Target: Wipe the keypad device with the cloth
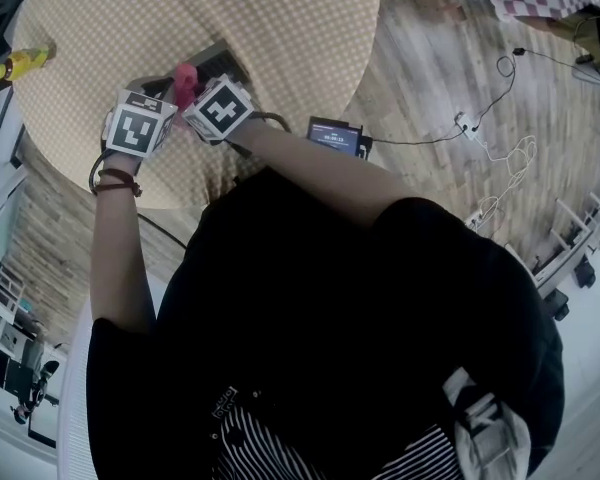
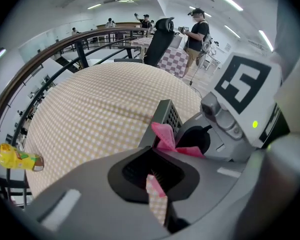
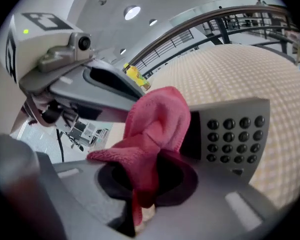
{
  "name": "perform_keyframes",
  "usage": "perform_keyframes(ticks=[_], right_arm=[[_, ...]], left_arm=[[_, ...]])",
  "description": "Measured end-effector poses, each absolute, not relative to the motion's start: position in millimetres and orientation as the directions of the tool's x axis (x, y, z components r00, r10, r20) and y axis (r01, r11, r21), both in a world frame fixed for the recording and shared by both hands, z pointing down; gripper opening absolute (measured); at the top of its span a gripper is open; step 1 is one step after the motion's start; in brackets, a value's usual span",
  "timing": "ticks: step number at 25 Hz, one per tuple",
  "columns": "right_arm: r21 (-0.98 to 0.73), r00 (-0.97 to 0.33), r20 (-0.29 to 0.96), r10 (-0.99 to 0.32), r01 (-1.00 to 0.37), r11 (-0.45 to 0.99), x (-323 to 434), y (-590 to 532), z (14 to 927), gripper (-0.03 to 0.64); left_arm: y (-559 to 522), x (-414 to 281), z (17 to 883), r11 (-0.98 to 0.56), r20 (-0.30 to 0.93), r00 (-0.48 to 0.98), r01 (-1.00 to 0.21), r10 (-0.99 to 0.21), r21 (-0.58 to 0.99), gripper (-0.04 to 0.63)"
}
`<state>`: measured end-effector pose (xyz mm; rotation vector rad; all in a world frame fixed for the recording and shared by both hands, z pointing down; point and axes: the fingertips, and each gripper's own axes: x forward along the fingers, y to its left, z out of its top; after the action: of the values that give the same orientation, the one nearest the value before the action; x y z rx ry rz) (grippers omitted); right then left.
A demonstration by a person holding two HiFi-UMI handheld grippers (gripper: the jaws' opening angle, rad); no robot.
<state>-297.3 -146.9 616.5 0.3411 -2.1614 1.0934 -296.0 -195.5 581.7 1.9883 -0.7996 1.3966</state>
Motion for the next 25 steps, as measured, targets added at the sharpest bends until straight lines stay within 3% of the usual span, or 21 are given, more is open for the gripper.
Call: perform_keyframes(ticks=[10, 15, 21, 25], right_arm=[[-0.573, -0.641, 0.748, 0.173, -0.491, 0.657, -285, -119, 645, 0.064], [-0.616, -0.669, 0.709, 0.223, -0.433, 0.658, -287, -105, 624, 0.064], [-0.571, -0.782, 0.620, 0.065, -0.392, 0.721, -287, -131, 534, 0.063], [-0.542, -0.872, 0.488, -0.033, -0.332, 0.772, -259, -170, 435, 0.063]], left_arm=[[-197, -298, 578, -0.580, 0.911, 0.223, -0.814, -0.347, -0.021, 0.006], [-187, -313, 578, -0.359, 0.823, 0.327, -0.919, -0.465, 0.162, 0.006], [-163, -358, 510, -0.113, 0.630, 0.305, -0.938, -0.714, 0.326, 0.005], [-155, -347, 404, -0.100, 0.412, 0.292, -0.899, -0.863, 0.427, 0.005]])
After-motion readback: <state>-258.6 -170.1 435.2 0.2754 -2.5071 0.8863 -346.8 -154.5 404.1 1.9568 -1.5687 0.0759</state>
